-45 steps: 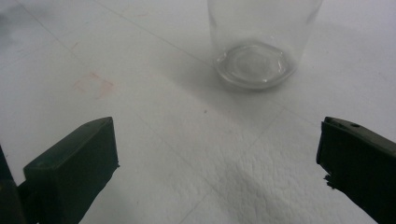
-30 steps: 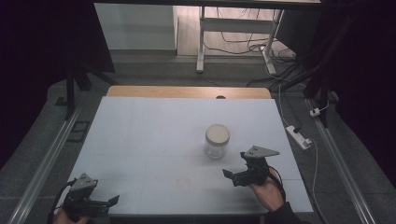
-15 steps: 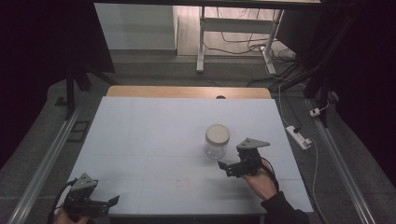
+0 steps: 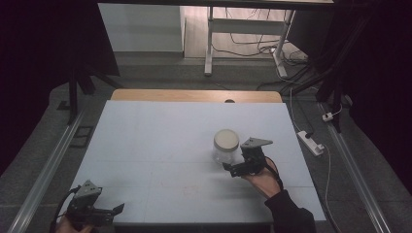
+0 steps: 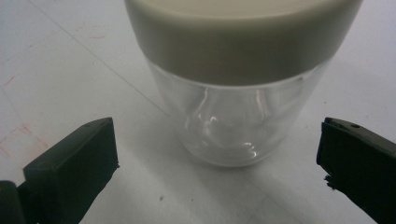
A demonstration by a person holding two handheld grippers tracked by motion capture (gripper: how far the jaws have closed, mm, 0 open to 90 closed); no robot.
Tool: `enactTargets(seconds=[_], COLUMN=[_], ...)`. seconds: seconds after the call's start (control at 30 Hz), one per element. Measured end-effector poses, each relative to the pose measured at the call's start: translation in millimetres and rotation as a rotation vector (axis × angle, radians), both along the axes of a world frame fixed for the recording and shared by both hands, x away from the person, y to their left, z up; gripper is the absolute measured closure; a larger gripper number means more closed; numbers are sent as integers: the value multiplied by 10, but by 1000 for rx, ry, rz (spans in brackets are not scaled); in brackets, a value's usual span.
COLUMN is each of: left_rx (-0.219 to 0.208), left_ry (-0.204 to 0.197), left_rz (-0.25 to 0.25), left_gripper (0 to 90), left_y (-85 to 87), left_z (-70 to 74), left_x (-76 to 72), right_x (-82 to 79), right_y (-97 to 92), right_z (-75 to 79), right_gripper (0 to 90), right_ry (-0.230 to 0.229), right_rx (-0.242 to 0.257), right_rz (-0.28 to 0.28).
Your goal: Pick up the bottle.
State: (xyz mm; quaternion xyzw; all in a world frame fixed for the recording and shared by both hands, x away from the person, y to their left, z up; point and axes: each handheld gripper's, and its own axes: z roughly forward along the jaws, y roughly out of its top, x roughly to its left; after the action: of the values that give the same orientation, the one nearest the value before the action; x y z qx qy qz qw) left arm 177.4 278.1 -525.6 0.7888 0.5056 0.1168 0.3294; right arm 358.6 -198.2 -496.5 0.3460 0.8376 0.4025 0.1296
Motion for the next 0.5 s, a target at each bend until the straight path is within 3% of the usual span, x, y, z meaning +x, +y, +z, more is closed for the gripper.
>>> enactTargets(seconds=[0.5], left_rx=[-2], left_ry=[2], left_rz=[-6], left_gripper=[0], left_y=[0], left_z=[-1], left_x=[1], right_x=[180], right_y=[184], right_z=[-65], right_gripper=[0], right_ry=[-25], right_rx=[-28], right_rz=[0])
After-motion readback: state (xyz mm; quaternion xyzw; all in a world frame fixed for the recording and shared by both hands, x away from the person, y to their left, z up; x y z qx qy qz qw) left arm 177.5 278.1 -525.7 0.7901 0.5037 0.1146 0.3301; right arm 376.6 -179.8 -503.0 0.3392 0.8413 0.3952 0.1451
